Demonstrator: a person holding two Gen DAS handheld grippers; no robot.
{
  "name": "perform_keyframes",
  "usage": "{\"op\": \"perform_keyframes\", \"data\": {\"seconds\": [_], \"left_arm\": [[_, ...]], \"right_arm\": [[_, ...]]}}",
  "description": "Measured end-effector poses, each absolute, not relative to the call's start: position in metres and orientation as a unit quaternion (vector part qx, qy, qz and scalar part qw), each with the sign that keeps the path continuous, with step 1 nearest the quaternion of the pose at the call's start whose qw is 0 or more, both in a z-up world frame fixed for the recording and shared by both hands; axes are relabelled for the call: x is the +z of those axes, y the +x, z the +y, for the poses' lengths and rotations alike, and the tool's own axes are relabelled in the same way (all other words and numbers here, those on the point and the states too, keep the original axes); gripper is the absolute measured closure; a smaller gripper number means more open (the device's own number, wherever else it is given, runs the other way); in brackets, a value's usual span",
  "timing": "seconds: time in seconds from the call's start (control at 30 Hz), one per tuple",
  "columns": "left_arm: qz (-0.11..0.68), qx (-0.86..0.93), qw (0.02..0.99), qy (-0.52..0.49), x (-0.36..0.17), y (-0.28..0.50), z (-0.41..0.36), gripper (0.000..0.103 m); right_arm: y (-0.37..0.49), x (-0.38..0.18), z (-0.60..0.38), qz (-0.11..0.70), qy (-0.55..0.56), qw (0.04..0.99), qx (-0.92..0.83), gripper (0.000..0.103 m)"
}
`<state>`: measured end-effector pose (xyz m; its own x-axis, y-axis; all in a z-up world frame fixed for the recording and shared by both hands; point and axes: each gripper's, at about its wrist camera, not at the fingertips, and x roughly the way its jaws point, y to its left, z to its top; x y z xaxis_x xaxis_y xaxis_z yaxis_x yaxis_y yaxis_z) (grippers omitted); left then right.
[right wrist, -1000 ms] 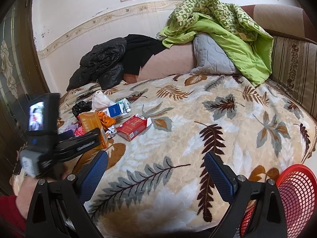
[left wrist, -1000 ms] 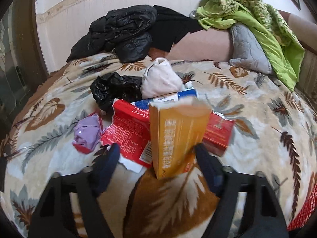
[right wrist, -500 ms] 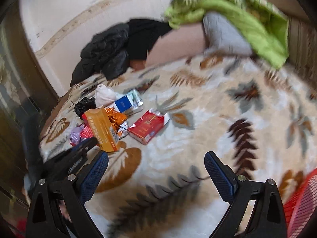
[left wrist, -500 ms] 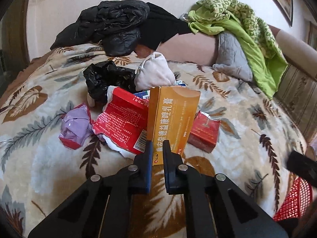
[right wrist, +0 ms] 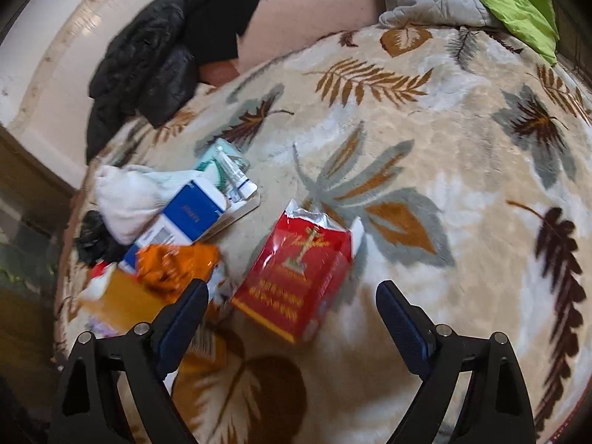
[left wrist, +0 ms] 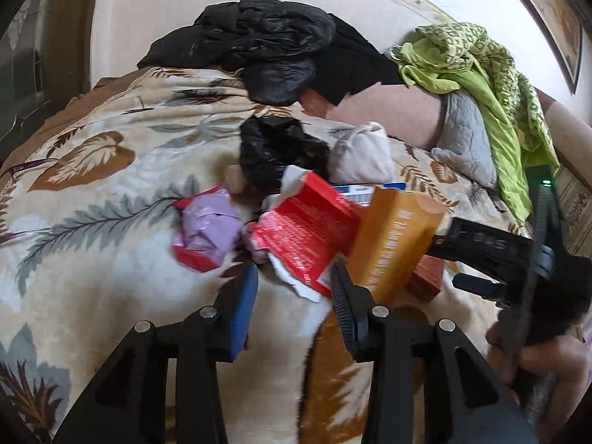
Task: Collect trash
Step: 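Close the right tool on the red cigarette pack while the left tool holds the orange box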
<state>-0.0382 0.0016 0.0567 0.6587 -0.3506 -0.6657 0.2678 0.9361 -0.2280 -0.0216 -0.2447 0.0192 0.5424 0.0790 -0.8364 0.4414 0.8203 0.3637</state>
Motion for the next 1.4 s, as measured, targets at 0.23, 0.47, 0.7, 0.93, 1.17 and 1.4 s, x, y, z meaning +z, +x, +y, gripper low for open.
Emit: {"op": "perform_keyframes", "data": {"seconds": [0.23, 0.47, 0.7, 0.93, 1.17, 1.4], "left_arm": [[0.373, -0.172, 0.91, -0.053, 0.057, -0.035, 0.005, 0.053], [0.348, -0.207, 0.914, -0.027, 0.065, -0.046, -0.026, 0.03], [0.353, -0.196, 0.914, 0.035, 0.056, -0.046, -0.075, 0.019], [0.382, -0.122, 0.914, 0.06, 0.033, -0.021, -0.09, 0.019], [0.393, -0.135, 0.909, 0.035, 0.03, -0.013, -0.076, 0.053], [0.362, -0.177, 0.915, 0.005, 0.05, -0.026, -0.062, 0.053]], "right_arm": [[-0.02, 0.015, -0.248, 0.465, 0.245, 0.844, -0.109, 0.038], [-0.064, 0.023, -0.285, 0.433, 0.277, 0.849, -0.126, 0.082], [-0.071, 0.016, -0.291, 0.447, 0.301, 0.836, -0.105, 0.085], [-0.077, 0.018, -0.302, 0.43, 0.339, 0.831, -0.101, 0.062], [-0.076, 0.017, -0.302, 0.43, 0.343, 0.829, -0.102, 0.045], [-0.055, 0.001, -0.29, 0.46, 0.333, 0.817, -0.104, 0.043]]}}
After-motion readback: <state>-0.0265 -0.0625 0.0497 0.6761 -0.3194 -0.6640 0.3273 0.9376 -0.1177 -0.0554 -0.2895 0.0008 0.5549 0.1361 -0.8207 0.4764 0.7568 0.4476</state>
